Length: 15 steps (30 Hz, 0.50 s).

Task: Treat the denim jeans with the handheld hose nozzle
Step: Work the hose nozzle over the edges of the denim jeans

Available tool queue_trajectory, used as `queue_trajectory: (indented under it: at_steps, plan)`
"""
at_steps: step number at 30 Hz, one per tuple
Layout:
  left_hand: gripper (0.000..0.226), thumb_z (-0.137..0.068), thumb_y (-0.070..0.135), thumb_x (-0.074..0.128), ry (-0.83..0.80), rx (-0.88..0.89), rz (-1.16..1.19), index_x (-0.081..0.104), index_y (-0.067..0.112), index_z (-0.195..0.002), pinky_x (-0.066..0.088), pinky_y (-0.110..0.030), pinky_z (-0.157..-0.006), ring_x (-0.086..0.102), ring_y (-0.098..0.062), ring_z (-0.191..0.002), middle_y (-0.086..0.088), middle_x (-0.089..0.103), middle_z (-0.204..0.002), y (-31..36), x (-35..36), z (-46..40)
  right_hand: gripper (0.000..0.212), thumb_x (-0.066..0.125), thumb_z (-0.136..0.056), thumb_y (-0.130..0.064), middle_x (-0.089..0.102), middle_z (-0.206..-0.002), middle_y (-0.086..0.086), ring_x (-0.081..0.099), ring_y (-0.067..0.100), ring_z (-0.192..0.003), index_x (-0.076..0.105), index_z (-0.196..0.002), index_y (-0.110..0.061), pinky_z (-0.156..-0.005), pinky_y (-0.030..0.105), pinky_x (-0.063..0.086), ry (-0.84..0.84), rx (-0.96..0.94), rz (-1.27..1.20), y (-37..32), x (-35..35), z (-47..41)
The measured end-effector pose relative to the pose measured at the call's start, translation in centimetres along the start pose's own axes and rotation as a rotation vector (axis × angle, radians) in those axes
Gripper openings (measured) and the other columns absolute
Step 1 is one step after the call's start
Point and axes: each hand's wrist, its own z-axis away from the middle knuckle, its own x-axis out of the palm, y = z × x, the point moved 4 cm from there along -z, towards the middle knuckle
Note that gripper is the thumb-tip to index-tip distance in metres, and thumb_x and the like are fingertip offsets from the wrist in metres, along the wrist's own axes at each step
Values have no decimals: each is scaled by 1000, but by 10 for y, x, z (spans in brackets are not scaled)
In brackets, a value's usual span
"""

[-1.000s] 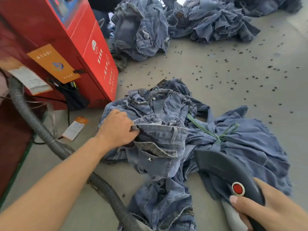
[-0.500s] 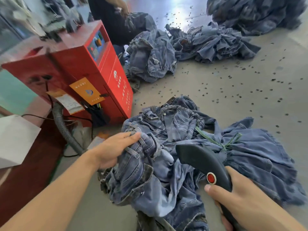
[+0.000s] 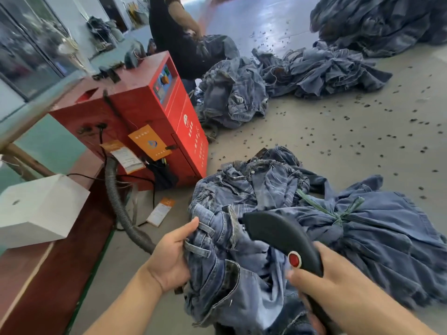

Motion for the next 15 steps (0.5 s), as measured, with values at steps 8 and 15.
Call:
queue_trajectory:
  at_steps: [8, 15]
  plan:
    - [63, -84, 9, 72, 38, 57, -49, 56, 8, -145, 46, -60, -107, 59, -46, -127, -29, 51, -149, -38, 12, 14, 23, 68, -96, -28, 62, -66, 12, 57, 26, -57, 55, -102, -11, -58, 32, 46, 159, 52, -42, 6, -11, -8]
    - [94, -96, 73, 51, 98, -135, 165, 40, 2, -155, 16, -55, -128, 31, -41, -152, -25, 35, -161, -91, 22, 23, 24, 81, -85, -35, 74, -84, 10, 69, 28, -76, 65, -98, -23, -67, 38, 44, 200, -17, 98, 10, -44, 8]
